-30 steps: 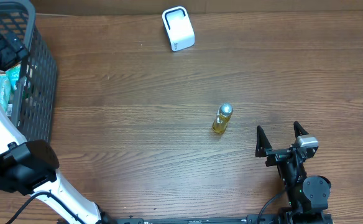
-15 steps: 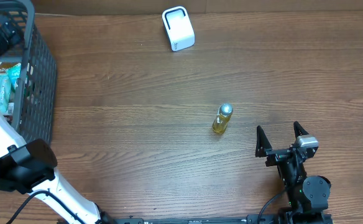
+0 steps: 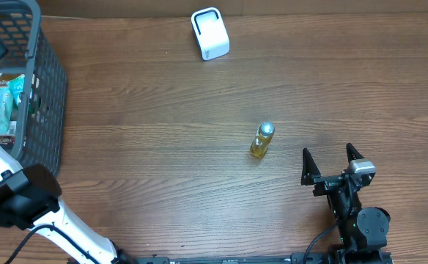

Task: Scan the item barcode
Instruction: 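Move the left gripper back over the basket and reach inside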

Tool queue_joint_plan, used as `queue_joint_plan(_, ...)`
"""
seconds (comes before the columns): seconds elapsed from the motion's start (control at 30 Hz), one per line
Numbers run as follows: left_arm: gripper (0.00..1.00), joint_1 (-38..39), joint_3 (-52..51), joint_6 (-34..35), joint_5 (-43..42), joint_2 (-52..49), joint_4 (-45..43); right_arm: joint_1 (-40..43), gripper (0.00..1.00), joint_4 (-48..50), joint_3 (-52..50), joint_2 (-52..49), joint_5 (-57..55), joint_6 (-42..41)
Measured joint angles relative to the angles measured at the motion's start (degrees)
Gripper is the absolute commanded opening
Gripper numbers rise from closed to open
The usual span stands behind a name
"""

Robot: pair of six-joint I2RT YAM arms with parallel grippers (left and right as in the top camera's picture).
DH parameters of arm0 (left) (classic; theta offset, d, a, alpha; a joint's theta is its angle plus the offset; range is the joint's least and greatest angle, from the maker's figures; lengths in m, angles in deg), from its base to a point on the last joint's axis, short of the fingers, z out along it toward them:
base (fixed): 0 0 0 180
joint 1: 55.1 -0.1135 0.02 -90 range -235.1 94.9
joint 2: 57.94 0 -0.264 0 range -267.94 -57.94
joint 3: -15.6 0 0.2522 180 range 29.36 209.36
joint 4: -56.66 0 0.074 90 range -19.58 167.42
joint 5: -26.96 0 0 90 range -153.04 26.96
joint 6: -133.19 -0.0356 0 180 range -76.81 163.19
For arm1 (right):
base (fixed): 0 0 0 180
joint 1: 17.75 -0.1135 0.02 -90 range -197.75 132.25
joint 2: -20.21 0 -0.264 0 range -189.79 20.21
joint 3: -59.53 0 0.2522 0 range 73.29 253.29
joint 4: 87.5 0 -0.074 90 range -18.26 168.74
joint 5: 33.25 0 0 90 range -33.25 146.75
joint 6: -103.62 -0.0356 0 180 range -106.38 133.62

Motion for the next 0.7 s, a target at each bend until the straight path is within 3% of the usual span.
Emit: queue_joint_plan(0.7,1.00,-0.6,-0.2,0.1,1.8,-17.4,2.6,0.0,1.00,0.0,0.0,0.0,0.0,0.0)
